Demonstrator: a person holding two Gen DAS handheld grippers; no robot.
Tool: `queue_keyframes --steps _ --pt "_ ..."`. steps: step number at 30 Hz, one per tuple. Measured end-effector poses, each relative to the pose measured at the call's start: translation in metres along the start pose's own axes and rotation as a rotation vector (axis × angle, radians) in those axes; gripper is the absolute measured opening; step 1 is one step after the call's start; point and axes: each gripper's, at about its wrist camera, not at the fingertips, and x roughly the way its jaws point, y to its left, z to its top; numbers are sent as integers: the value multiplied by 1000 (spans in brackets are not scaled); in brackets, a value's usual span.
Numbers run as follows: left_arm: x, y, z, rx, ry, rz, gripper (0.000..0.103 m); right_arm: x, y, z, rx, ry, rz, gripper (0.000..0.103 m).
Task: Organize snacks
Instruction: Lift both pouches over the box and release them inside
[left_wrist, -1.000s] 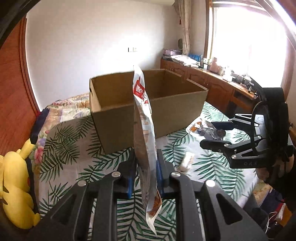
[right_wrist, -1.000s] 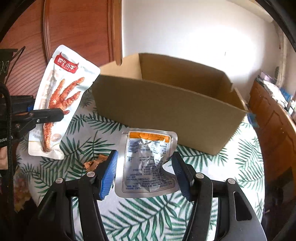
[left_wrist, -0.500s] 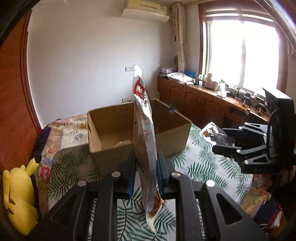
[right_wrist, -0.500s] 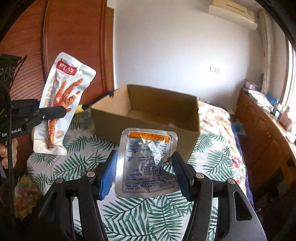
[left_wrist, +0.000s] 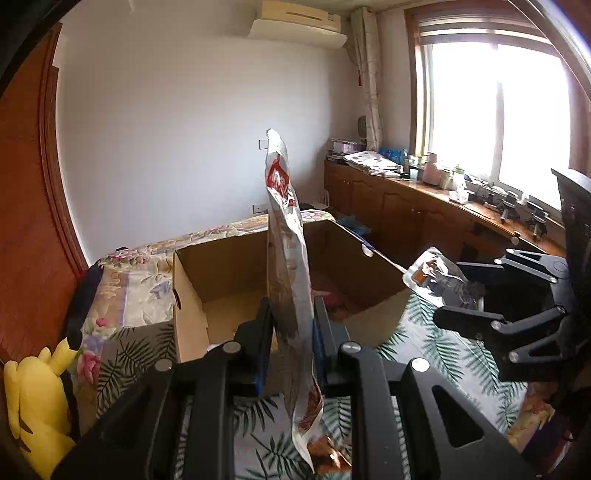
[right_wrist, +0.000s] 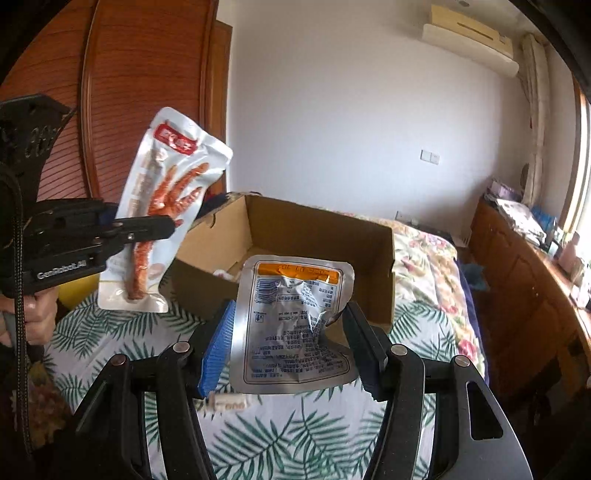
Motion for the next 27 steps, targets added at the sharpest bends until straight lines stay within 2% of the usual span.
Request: queue_keyframes --steps 9,15,20,27 --pt "53 30 20 -30 40 34 17 46 -19 17 17 21 -15 61" --pt "81 44 25 -50 62 10 17 73 -30 16 10 60 -43 61" --pt "98 49 25 -62 79 0 17 101 -47 14 35 93 -34 61" --pt "117 54 12 -76 121 7 17 120 -45 5 39 120 -26 61"
